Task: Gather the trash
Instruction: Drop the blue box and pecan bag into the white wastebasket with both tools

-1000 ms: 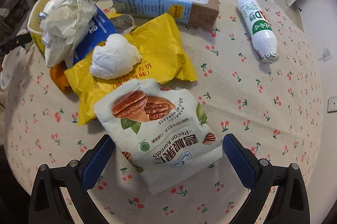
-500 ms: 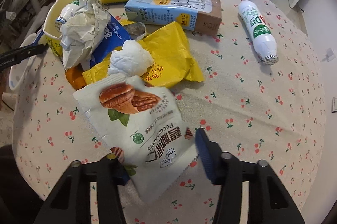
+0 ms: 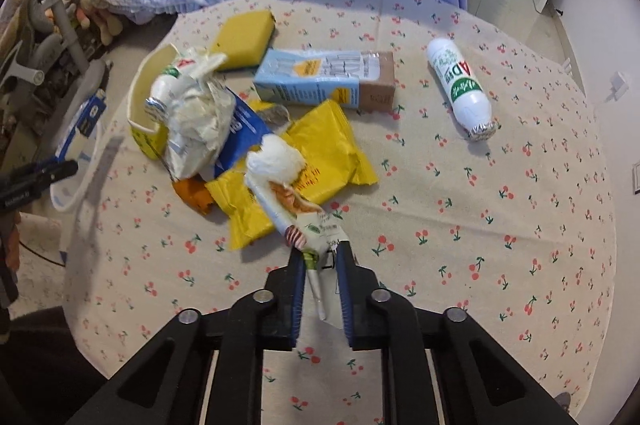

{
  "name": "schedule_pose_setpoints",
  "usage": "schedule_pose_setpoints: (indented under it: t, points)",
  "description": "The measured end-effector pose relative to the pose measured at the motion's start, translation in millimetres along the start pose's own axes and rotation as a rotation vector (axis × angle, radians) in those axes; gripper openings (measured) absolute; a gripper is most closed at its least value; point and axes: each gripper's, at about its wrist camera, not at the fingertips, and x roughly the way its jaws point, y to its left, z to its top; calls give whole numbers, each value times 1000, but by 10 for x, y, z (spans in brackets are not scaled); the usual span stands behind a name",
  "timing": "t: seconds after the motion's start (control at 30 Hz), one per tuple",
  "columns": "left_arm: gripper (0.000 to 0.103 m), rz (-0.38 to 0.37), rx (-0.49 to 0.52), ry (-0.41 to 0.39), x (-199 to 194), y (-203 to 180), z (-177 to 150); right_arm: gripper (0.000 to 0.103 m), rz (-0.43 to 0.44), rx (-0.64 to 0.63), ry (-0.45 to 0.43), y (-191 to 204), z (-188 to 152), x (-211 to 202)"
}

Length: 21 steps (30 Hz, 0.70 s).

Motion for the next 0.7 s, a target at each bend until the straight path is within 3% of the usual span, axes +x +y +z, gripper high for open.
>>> schedule_pose_setpoints:
  t: [0.3,0.7]
  points:
    - [59,20,-42,-29,-266,323,-202,9,-10,-4,-57,190,120,-50]
    - [59,78,-152,-65,-478,843,-451,9,123,-52,-185,893,337,-402]
